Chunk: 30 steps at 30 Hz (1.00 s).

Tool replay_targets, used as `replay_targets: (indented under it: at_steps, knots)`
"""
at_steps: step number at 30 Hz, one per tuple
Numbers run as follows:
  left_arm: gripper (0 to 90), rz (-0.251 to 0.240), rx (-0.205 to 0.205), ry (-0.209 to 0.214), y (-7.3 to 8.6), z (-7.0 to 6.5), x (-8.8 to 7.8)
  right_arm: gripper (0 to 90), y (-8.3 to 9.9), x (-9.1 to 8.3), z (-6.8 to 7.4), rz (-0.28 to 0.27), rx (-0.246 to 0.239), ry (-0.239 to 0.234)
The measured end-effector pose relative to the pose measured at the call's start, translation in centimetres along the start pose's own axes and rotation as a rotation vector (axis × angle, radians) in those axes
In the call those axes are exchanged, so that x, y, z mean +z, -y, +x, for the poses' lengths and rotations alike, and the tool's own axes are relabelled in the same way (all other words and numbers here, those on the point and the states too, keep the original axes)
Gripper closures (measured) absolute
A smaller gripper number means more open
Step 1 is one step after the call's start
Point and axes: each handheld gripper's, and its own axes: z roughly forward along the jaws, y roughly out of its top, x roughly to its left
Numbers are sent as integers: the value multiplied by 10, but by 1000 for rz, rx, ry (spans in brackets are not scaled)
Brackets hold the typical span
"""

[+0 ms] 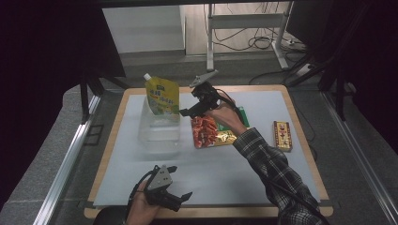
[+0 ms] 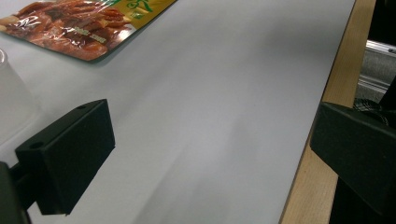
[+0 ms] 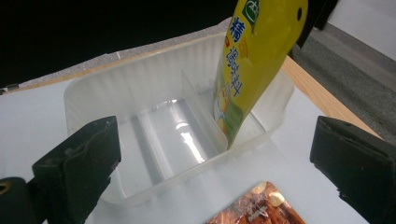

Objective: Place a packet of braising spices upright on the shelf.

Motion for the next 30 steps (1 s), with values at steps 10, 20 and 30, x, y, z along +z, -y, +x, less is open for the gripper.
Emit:
replay_targets:
  at_steps: [10,20,30]
  knots:
    - [0,2,3,-1,0,-1,0,5,19,-9,5,-1,33,-8]
    - [0,5,8,-2,0,-1,1,7,37,-18,6,5,79,-41]
    - [0,12,16,0,0,-2,2,0,54,-31,11,-35,66,-29]
